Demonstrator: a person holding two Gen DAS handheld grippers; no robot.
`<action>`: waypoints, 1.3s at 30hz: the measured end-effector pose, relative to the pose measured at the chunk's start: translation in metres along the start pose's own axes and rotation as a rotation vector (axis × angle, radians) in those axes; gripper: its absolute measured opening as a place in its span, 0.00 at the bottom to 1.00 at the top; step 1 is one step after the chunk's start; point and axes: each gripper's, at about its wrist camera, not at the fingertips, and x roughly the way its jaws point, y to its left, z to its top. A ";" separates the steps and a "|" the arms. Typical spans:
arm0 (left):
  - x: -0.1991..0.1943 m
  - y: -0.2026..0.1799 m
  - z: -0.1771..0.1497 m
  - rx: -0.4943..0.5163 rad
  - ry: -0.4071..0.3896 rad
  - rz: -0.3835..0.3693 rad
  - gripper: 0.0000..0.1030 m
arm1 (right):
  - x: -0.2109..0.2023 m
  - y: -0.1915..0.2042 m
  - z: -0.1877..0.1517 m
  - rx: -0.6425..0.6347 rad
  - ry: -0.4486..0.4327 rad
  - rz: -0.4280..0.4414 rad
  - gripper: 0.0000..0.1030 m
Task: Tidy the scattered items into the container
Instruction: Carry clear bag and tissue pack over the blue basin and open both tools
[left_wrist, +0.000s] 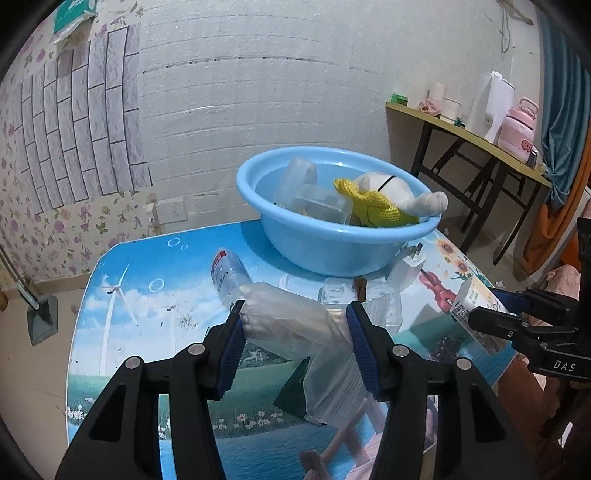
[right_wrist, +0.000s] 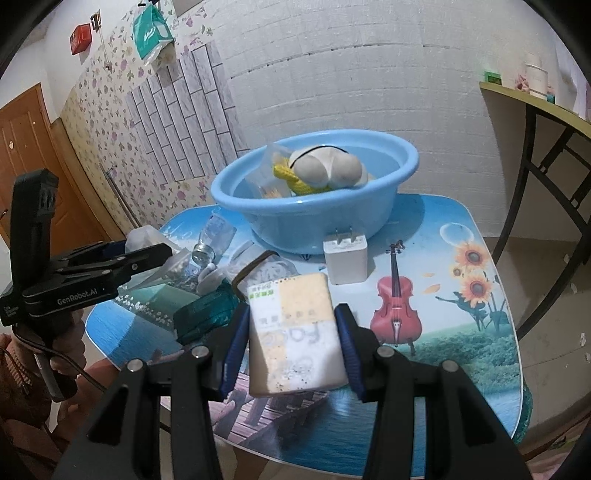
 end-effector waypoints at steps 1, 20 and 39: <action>-0.001 0.000 0.001 0.002 -0.004 0.000 0.52 | -0.001 0.001 0.001 0.001 -0.004 0.001 0.44; -0.005 -0.005 0.017 0.004 -0.045 -0.018 0.52 | -0.022 0.018 0.026 -0.032 -0.087 0.048 0.44; 0.023 -0.017 0.069 0.032 -0.074 -0.025 0.52 | -0.001 -0.004 0.071 -0.027 -0.121 0.079 0.44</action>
